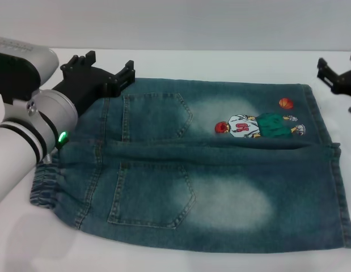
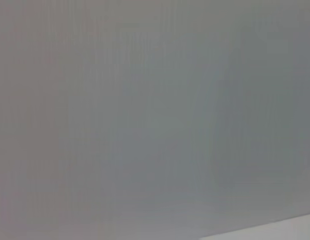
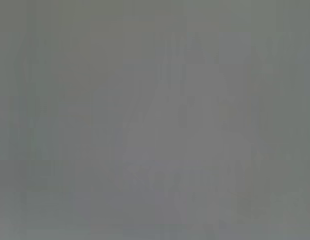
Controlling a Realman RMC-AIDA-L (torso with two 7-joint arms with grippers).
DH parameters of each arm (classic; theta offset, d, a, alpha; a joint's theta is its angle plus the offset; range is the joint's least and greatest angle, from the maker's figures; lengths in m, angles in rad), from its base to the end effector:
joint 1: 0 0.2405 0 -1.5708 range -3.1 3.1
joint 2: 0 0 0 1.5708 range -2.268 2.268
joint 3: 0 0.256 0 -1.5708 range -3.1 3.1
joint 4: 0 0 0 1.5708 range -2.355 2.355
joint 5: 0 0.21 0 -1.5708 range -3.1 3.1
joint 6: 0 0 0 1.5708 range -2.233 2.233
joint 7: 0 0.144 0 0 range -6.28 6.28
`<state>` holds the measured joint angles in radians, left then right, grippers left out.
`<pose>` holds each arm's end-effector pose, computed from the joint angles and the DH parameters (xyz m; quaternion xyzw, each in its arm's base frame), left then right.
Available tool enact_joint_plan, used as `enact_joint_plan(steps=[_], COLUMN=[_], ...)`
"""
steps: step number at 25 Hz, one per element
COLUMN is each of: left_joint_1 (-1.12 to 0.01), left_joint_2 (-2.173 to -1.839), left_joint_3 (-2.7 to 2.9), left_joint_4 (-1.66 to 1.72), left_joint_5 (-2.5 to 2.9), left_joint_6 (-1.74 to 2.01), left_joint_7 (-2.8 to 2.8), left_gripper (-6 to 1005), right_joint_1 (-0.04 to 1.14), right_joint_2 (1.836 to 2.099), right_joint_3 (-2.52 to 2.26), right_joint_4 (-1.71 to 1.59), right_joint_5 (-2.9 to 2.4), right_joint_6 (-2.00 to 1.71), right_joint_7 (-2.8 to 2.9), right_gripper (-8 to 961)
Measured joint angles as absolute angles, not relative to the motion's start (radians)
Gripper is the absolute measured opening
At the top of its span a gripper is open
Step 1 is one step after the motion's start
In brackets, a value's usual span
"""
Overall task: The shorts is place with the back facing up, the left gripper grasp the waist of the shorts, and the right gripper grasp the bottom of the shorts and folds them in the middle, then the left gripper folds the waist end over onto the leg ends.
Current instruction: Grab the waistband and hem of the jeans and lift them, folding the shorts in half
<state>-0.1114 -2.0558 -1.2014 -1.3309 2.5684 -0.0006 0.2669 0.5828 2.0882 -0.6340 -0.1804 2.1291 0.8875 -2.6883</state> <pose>-0.2059 0.3457 -0.0280 -0.7955 -0.2792 -0.2080 0.4960 0.3285 0.3875 0.0025 -0.7450 0.2618 0.2342 0.5671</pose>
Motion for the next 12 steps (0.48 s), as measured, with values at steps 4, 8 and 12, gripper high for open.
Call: enact_joint_plan(steps=[4, 8, 12], left_joint_1=[-0.120, -0.131, -0.141], left_joint_2=[-2.057, -2.057, -2.057], left_joint_3=[-1.224, -1.226, -1.223], left_joint_4=[-1.343, -1.331, -1.326], left_joint_5=[2.568, 2.569, 2.568], left_joint_6=[-0.054, -0.057, -0.059], left_joint_7=[0.267, 0.267, 0.267], left_gripper=[829, 828, 828], right_joint_1=[0.603, 0.634, 0.653], right_joint_2=[2.089, 2.091, 2.091], right_joint_3=[-0.625, -0.631, -0.627], right_joint_4=[-0.176, -0.161, -0.152], right_joint_5=[2.207, 2.324, 2.385], right_joint_6=[0.886, 0.891, 0.890], right_joint_7=[-2.764, -2.860, -2.883], right_gripper=[755, 755, 754])
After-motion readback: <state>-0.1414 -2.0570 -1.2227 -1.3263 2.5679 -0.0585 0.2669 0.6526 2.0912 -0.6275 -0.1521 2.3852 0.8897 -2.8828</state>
